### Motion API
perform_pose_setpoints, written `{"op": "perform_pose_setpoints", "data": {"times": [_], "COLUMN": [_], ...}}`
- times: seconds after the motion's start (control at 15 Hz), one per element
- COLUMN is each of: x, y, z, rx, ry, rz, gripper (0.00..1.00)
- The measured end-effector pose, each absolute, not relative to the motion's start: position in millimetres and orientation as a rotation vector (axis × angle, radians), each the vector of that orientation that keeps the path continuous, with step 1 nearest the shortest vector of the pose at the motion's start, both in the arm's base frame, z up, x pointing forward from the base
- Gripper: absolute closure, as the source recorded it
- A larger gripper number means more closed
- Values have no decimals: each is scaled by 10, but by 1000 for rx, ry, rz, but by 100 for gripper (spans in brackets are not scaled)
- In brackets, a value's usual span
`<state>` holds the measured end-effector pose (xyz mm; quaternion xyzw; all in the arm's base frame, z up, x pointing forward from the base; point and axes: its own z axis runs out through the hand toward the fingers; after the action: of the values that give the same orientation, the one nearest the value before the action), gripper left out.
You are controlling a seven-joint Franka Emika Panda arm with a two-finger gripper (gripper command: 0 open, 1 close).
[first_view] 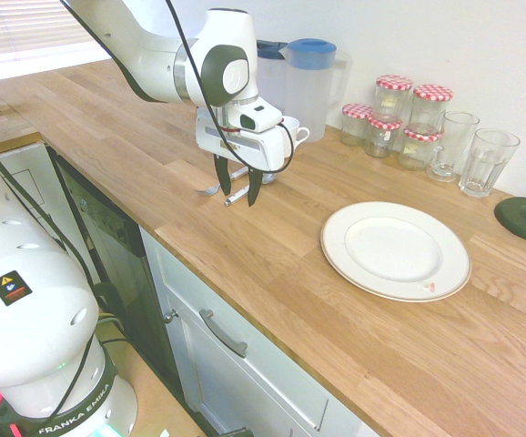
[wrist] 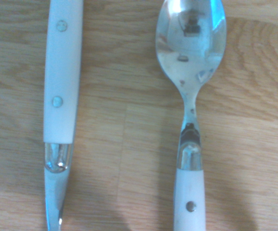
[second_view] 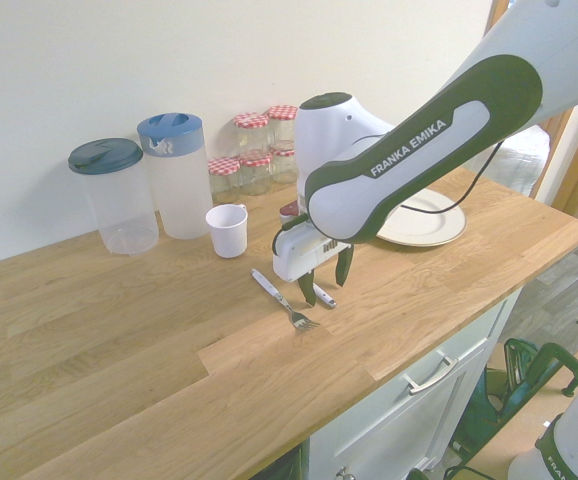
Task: Put the spoon into the plate
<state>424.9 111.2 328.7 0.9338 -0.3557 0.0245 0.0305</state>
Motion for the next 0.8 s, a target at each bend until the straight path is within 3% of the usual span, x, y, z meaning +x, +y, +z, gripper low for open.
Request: {"op": "perform_pose_setpoints", "data": {"times": [0.8], "x": [4249], "y": [1335], "z": [3267], "rx": [2908], "ry": [-1068], "rz": [84], "gripper": [100]}}
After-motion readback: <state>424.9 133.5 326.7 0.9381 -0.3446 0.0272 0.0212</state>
